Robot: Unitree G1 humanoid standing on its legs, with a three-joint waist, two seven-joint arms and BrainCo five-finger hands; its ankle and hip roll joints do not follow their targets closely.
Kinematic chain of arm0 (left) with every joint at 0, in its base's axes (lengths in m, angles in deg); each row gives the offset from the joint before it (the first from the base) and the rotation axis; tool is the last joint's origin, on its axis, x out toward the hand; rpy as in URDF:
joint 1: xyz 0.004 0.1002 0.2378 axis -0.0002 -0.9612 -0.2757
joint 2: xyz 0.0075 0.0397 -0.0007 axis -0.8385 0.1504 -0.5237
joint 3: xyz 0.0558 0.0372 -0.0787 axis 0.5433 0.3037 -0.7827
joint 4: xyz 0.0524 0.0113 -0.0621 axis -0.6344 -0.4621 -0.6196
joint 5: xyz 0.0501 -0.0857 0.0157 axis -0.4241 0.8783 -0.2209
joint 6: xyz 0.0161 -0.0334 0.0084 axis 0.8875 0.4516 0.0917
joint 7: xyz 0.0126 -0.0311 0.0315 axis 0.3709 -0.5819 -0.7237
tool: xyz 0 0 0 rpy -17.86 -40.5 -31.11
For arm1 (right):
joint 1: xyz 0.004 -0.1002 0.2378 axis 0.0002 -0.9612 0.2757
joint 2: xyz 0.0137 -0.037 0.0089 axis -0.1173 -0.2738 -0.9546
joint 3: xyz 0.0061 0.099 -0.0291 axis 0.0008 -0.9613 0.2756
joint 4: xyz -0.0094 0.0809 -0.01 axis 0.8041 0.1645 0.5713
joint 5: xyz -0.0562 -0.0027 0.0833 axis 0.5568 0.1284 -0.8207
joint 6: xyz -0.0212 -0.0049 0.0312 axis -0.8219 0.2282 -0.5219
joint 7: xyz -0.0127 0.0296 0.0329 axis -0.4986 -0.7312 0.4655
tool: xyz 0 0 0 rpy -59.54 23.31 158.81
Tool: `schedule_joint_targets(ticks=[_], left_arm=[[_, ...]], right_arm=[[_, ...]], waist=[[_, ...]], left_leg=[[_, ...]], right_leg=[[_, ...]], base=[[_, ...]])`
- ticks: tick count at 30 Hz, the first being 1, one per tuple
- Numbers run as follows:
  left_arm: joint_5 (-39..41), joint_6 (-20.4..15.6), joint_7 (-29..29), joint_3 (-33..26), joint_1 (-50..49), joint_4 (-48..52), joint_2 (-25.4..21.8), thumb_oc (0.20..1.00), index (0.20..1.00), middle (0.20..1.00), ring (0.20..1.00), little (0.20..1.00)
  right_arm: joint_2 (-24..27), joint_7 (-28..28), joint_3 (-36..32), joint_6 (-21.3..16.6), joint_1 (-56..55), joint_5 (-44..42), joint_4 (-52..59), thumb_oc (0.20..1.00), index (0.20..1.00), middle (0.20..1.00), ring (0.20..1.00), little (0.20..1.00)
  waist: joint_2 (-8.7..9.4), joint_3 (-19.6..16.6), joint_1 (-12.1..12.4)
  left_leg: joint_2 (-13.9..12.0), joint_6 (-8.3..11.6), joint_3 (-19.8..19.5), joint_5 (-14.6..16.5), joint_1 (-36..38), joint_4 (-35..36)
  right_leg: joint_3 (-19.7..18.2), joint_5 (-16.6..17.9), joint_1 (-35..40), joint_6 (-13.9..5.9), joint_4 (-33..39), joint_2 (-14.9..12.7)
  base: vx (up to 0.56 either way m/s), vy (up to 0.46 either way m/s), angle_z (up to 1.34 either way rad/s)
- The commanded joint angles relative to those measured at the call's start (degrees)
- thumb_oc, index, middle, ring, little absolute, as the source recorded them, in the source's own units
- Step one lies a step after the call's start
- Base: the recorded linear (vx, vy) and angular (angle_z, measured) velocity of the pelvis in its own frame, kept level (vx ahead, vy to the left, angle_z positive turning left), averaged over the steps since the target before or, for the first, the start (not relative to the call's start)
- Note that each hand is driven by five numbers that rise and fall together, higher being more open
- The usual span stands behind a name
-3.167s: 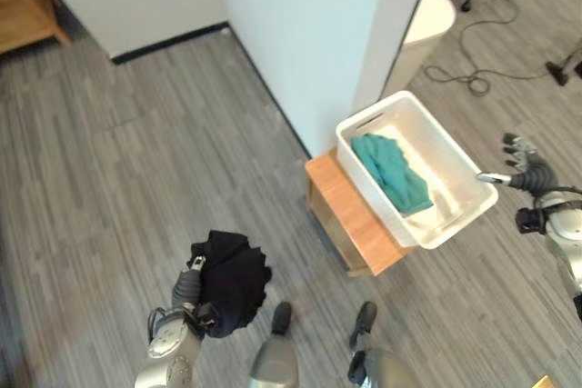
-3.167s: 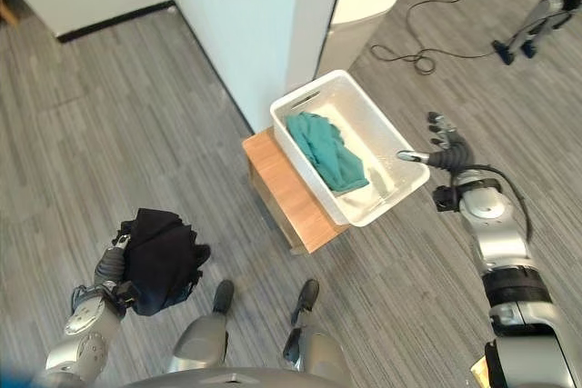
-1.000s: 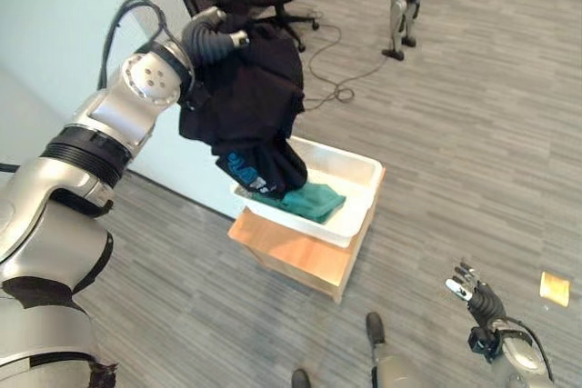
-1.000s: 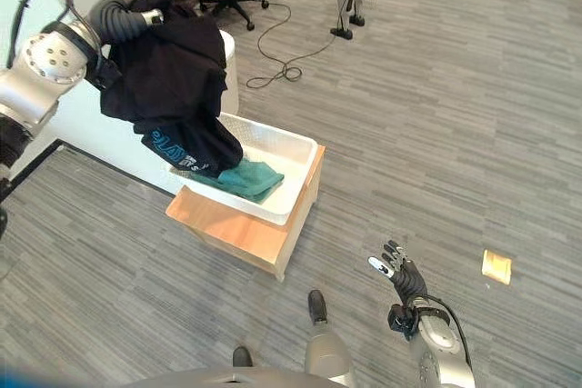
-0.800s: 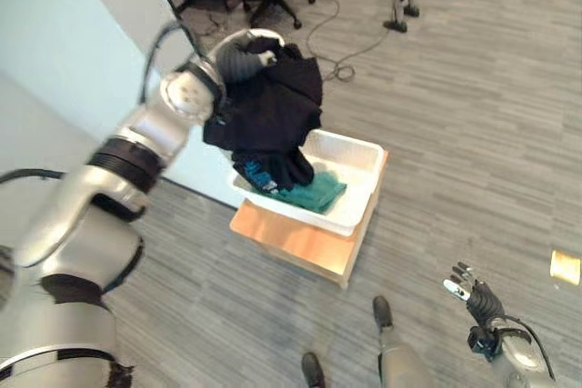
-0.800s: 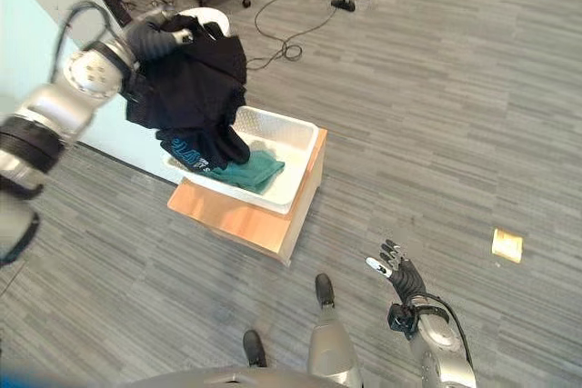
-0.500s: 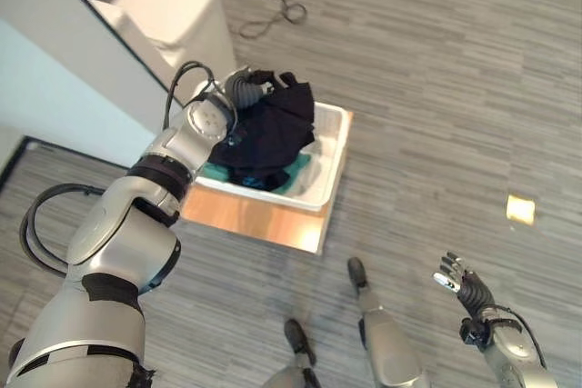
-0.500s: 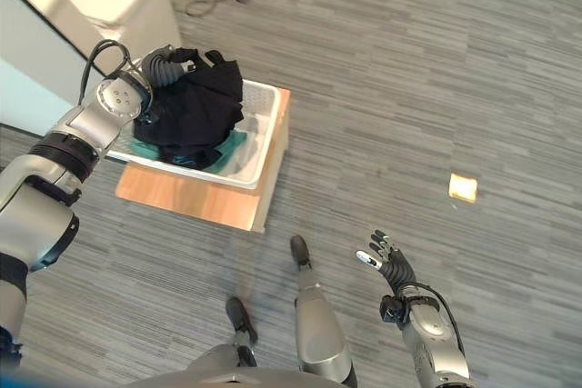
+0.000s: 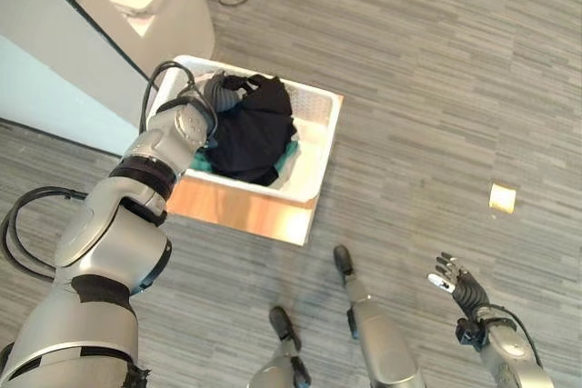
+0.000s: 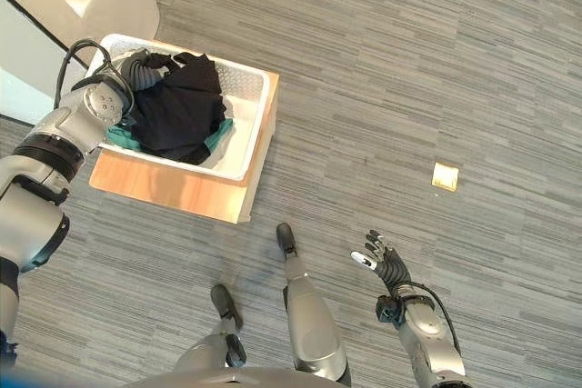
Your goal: Pick up bed clothes into laundry basket.
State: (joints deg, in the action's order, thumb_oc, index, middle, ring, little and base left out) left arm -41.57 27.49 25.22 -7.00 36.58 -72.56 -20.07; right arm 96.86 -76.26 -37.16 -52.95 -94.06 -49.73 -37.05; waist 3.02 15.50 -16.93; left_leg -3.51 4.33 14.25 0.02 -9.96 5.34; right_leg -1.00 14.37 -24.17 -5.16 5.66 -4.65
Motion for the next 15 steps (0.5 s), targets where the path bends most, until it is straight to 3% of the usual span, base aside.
schedule_joint_targets(ticks=[1, 2, 5, 11, 14, 15], left_arm=[[-3.87, 0.97, -2.51, -0.15, 6.55, -4.21, -1.69, 0.476, 0.476, 0.476, 0.476, 0.476], [-5.18, 1.52, -2.45, 0.26, 6.94, -5.17, -1.39, 1.0, 1.0, 1.0, 1.0, 1.0], [-11.39, 2.56, -2.75, 3.02, 9.14, -6.08, -1.19, 1.0, 1.0, 1.0, 1.0, 1.0], [-15.95, 4.29, 0.04, 4.48, 9.06, -4.83, -1.5, 1.0, 1.0, 1.0, 1.0, 1.0], [-15.99, 4.16, 2.56, 4.18, 6.97, 0.21, -2.47, 1.0, 1.0, 1.0, 1.0, 1.0], [-14.43, 4.29, 4.07, 3.21, 4.84, 6.19, -3.86, 1.0, 1.0, 1.0, 1.0, 1.0]], right_arm=[[0.67, -0.1, -0.25, -2.34, 0.96, 0.67, 0.31, 1.0, 1.0, 1.0, 1.0, 1.0], [0.63, -0.06, 0.06, -2.22, 1.21, 0.58, -0.1, 1.0, 1.0, 1.0, 1.0, 1.0], [0.65, 0.15, 0.85, -1.99, 1.65, 0.5, -0.37, 1.0, 1.0, 1.0, 1.0, 1.0], [1.21, 0.59, 0.45, -1.39, 1.75, 0.83, -0.51, 1.0, 1.0, 1.0, 1.0, 1.0], [1.47, 0.65, -0.31, -1.17, 2.03, 1.28, 0.05, 1.0, 1.0, 1.0, 1.0, 1.0], [1.46, 0.81, -0.9, -0.85, 2.1, 1.91, 0.18, 1.0, 1.0, 1.0, 1.0, 1.0]], waist=[[2.32, -0.86, 1.46], [2.66, -0.86, 1.57], [3.49, -1.08, 1.63], [4.18, -2.15, 2.45], [3.94, -2.8, 3.58], [3.42, -3.01, 4.66]], left_leg=[[-1.21, 0.19, -2.1, -3.14, -0.93, -0.34], [-1.26, 0.18, -2.16, -3.15, -0.92, -0.34], [-1.47, 0.18, -2.0, -3.03, -0.6, -0.34], [-1.65, -0.01, -1.99, -2.52, 0.59, -0.34], [-1.43, -0.13, -2.52, -2.25, 1.21, -0.34], [-1.45, -0.22, -3.06, -1.67, 2.06, -0.34]], right_leg=[[-0.26, -3.32, 5.17, -6.18, -0.81, -1.35], [-0.3, -3.3, 5.14, -6.19, -0.8, -1.28], [-0.52, -3.22, 5.32, -6.28, -0.74, -1.06], [-0.54, -3.47, 6.3, -6.3, -0.72, -0.92], [-0.04, -3.86, 7.25, -6.25, -0.78, -1.13], [0.75, -4.52, 8.44, -6.26, -0.83, -1.31]], base=[[-0.02, -0.017, 0.04], [-0.02, -0.016, 0.04], [-0.01, -0.006, 0.03], [0.0, 0.0, 0.0], [0.02, -0.009, 0.0], [0.07, -0.054, 0.02]])
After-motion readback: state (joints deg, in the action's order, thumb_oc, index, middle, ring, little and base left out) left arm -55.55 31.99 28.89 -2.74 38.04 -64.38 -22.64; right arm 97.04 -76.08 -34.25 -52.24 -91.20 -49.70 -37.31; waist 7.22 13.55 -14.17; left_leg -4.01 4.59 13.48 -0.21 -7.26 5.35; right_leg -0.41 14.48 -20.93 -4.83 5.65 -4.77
